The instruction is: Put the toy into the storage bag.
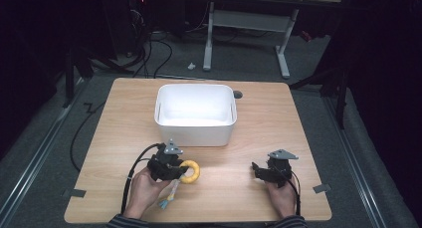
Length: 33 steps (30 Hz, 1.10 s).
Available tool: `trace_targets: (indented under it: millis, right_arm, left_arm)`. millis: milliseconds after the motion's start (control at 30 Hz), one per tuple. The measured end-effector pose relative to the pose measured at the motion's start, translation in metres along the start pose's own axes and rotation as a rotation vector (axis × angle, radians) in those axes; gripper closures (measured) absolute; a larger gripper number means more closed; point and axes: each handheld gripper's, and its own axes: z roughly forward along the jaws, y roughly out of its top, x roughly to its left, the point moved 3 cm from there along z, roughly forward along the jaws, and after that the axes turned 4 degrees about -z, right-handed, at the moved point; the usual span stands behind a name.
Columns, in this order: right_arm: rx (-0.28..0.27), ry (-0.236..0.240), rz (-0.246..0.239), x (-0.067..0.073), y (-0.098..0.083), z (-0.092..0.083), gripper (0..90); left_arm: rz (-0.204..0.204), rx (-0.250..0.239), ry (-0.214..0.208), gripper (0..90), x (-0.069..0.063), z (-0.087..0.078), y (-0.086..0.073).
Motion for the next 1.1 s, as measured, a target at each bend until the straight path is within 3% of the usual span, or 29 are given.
trace_targets:
  millis: [267,600,900,967,1100]
  right_arm:
    - [0.0,0.0,0.001,0.0,0.0,0.0,22.4]
    - [0.0,0.0,0.0,0.0,0.0,0.0,22.4]
    - [0.0,0.0,0.001,0.0,0.0,0.0,22.4]
    - [0.0,0.0,0.002,0.0,0.0,0.0,22.4]
    - [-0.001,0.004,-0.005,0.0,0.001,0.001,22.4]
  left_arm:
    - [-0.003,-0.02,0.015,68.2,-0.001,-0.018,0.007]
    - [0.016,-0.05,-0.001,68.2,-0.003,-0.037,0.025]
    - [0.004,-0.075,-0.037,68.3,0.005,-0.048,0.042]
    - [0.001,-0.079,-0.063,68.2,0.008,-0.05,0.046]
    - [-0.001,-0.062,-0.081,68.2,0.013,-0.051,0.054]
